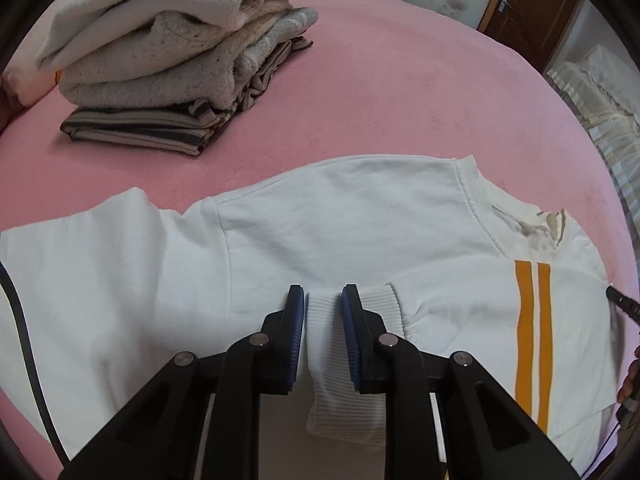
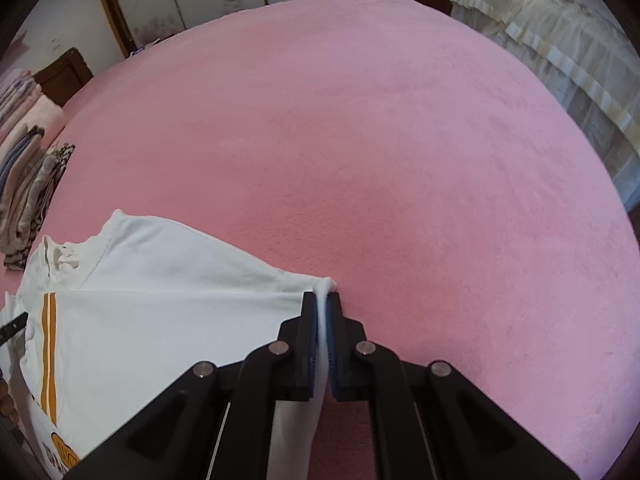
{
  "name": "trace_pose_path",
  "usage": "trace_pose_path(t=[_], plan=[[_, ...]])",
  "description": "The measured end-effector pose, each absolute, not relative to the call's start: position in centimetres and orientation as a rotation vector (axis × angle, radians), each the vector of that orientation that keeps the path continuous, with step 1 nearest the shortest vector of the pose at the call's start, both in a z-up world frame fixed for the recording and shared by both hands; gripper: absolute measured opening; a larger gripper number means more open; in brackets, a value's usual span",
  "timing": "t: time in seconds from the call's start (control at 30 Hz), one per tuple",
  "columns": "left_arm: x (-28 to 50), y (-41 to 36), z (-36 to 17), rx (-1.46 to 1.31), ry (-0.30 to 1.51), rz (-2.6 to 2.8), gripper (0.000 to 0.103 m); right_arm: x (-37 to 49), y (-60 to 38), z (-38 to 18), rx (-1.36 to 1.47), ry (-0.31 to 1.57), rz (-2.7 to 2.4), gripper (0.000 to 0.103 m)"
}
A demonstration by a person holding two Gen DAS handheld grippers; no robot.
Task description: Fold small clothes
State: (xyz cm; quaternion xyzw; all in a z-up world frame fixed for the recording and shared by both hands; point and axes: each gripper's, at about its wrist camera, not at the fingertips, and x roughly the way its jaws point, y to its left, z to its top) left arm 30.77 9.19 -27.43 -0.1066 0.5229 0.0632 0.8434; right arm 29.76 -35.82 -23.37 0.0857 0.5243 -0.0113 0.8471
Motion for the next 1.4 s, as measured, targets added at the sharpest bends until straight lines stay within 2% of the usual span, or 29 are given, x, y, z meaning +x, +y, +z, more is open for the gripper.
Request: trace_pose_path(t=[0.1, 0.23, 0.37, 0.47, 0.73, 0.77, 0.83, 0.97, 1.2, 1.33, 1.4], plan=[[30.5, 9.1, -27.2, -0.196, 1.100, 0.130, 0.019, 29.6, -35.7, -23.0, 0.178, 1.101, -0.032, 0.006], [29.6, 9.0, -25.8, -0.159, 1.095, 0.147, 0.042, 28.3, -35.5, -20.7, 0.155, 1.072, -0.061, 0.023], [27.2, 8.0, -23.1, -0.097, 1.026, 0.159, 0.059, 24.7, -33.9, -17.8, 0.151, 1.004, -0.009, 0.024], [24.9, 6.7, -21.4, -0.064, 0.975, 0.144, 0.066, 21.1, -31.7, -16.9, 0.150, 0.990, 0.062, 0.024], [20.2, 3.2, -22.2, -0.004, 0.997, 0.084, 0.067, 14.4, -29.7, -20.6, 0.117, 1.074, 0.056, 0.022], [20.5, 3.2, -23.0, 0.003, 1.005, 0.086, 0.067, 14.2, -30.7, -21.4, 0.119, 1.088, 0.028, 0.011], [21.6, 3.5, -24.5, 0.015, 1.031, 0.107, 0.067, 14.0, -32.7, -22.3, 0.178, 1.103, 0.020, 0.000], [22.7, 4.8, -26.0, -0.064, 1.095, 0.114, 0.069, 14.0, -33.5, -22.0, 0.222, 1.104, 0.017, 0.000], [20.4, 5.0, -22.8, -0.095, 1.068, 0.085, 0.069, 12.6, -31.2, -18.5, 0.165, 1.039, 0.029, 0.003], [18.0, 5.3, -20.2, -0.148, 1.056, 0.064, 0.080, 11.6, -29.6, -16.6, 0.168, 1.016, 0.065, 0.003], [16.8, 5.6, -18.8, -0.178, 1.043, 0.051, 0.082, 11.0, -28.6, -15.6, 0.172, 1.004, 0.096, 0.003]])
